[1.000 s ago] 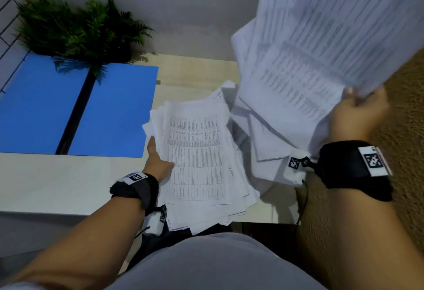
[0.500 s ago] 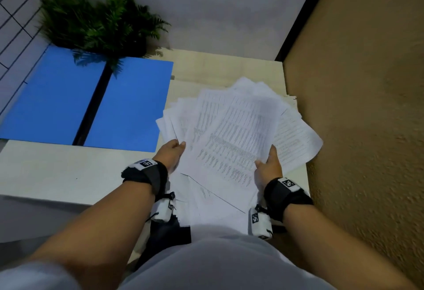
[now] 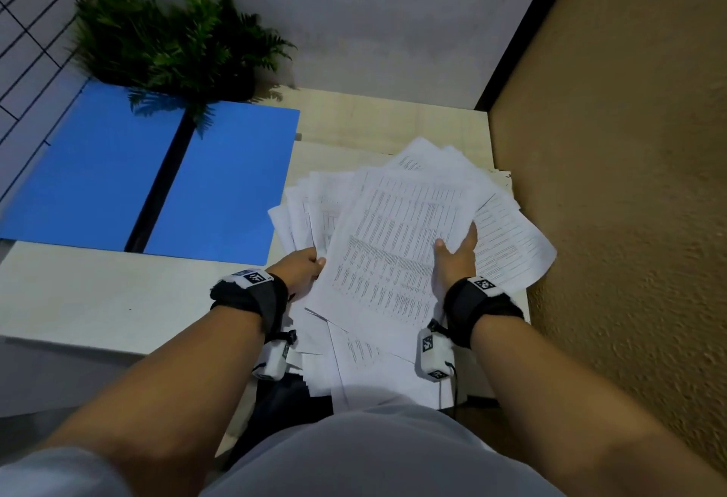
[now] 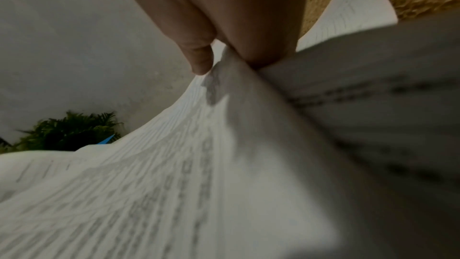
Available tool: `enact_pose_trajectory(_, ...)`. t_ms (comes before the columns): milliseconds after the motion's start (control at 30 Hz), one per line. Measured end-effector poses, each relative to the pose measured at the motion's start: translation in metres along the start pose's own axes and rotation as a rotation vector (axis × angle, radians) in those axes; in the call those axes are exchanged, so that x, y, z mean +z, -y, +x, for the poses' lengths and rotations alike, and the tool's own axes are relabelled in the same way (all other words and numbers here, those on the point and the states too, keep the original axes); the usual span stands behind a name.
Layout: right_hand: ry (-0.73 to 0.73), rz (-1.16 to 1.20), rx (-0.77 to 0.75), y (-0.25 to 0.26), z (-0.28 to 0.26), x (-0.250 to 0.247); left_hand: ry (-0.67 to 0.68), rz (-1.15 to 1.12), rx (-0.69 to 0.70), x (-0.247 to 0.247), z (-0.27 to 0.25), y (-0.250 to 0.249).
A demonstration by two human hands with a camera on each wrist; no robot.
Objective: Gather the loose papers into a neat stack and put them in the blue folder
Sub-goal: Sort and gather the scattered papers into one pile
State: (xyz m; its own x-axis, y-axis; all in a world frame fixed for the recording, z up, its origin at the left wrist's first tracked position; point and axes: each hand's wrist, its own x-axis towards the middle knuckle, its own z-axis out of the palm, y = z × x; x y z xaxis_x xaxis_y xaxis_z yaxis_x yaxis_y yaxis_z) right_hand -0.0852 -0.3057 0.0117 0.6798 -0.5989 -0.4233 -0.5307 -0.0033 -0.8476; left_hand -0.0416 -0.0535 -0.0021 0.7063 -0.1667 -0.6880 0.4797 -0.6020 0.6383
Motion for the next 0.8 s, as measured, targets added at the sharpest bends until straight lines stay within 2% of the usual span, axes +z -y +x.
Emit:
enact_pose_trajectory(100,-0.018,-0.136,0.028,0.002,0.002,-0.002,0.006,0.000,-0.010,-0.001,0.003,0.001)
enact_pose_trajectory(167,0.055,-0.170,0.103,0.000,0.005,-0.006,0.000,-0.020,-0.011,-0.002,0.003,0.001)
enact_pose_trajectory(233,0.117,-0.233,0.117,-0.004,0.013,-0.010,-0.011,-0.005,-0.026,-0.001,0.004,0.001)
enact_pose_trajectory(433,0.145,-0.510,0.098,0.009,0.027,-0.030,-0.145,0.035,-0.058,-0.001,0.000,-0.006)
enact_pose_trajectory(600,0.286,-0.573,0.100,0.013,0.039,-0.055,-0.201,0.018,-0.047,0.004,0.001,-0.006)
enact_pose_trajectory(700,0.326,-0.626,0.115,0.019,0.037,-0.055,-0.166,-0.028,-0.041,0.006,0.003,-0.009)
enact_pose_trajectory(800,0.368,-0.569,0.096,0.006,0.038,-0.043,-0.154,0.049,0.003,0.007,0.002,-0.014)
